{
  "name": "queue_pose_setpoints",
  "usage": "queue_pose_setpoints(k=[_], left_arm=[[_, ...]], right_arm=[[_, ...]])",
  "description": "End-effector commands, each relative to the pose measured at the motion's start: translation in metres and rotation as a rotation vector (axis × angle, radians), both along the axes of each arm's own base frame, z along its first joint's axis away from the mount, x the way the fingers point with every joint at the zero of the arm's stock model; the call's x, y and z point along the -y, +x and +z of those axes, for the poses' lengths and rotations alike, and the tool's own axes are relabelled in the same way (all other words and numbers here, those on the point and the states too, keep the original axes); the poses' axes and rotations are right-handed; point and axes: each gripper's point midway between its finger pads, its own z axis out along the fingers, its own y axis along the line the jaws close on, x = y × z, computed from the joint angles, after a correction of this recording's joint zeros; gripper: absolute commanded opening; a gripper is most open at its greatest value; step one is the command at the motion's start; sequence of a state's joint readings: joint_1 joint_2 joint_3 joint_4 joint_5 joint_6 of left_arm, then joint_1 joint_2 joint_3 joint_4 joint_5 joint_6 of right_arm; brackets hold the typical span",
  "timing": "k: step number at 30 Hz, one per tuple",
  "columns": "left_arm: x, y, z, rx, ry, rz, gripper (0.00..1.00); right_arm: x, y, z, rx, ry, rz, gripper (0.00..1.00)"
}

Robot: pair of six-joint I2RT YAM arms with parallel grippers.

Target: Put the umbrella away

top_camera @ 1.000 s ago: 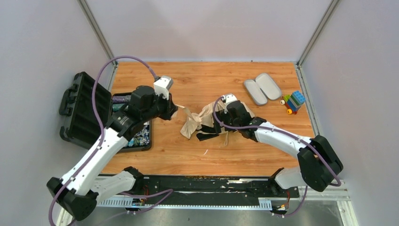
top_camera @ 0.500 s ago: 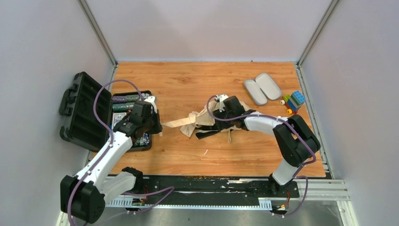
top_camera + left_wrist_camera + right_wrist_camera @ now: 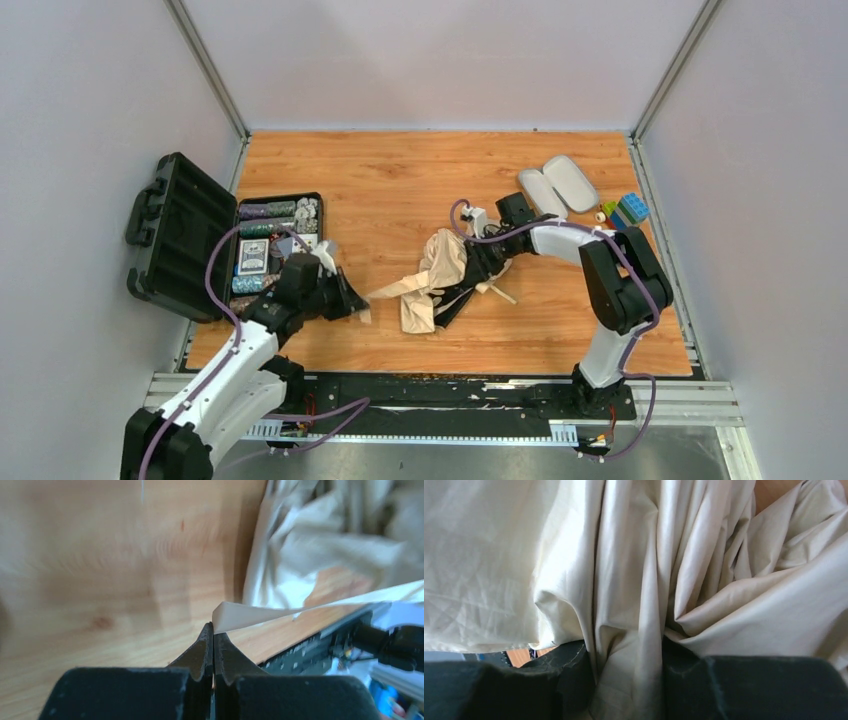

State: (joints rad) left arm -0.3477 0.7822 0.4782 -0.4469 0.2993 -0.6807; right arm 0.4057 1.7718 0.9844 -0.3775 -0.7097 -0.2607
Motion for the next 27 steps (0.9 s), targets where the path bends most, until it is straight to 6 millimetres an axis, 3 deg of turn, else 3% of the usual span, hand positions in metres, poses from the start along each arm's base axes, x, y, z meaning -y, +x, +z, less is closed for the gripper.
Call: queue_pose_setpoints(k=[1, 3, 6, 8, 12, 17, 23, 27], left_arm=[[0.039, -0.033, -0.021, -0.113, -0.221, -0.049, 0.00], [0.044, -0.045, -0.029, -0.108, -0.183, -0.066, 0.00], [0.043, -0.051, -0.036, -0.108, -0.141, -0.068, 0.00], [0.037, -0.051, -0.043, -0.114, -0.097, -0.061, 0.00], [0.027, -0.052, -0.053, -0.128, -0.028, -0.047, 0.00], [0.000, -0.048, -0.047, -0.085, 0.110, 0.008, 0.00], [0.000, -0.049, -0.038, -0.094, 0.073, 0.047, 0.00], [-0.007, -0.049, -0.030, -0.103, 0.100, 0.086, 0.00]], right_arm=[[-0.015, -0.003, 0.005, -0.084, 0.054, 0.024, 0.35], [-0.012, 0.009, 0.009, -0.083, 0.008, -0.055, 0.52], [-0.006, 0.019, 0.036, -0.040, -0.030, -0.128, 0.89], [0.003, 0.024, 0.057, 0.016, -0.063, -0.174, 0.98], [0.016, 0.022, 0.089, 0.131, -0.141, -0.263, 0.99], [0.017, 0.008, 0.093, 0.264, -0.267, -0.367, 1.00], [-0.020, -0.010, 0.108, 0.474, -0.178, -0.308, 1.00], [-0.027, -0.008, 0.087, 0.529, -0.190, -0.252, 1.00]])
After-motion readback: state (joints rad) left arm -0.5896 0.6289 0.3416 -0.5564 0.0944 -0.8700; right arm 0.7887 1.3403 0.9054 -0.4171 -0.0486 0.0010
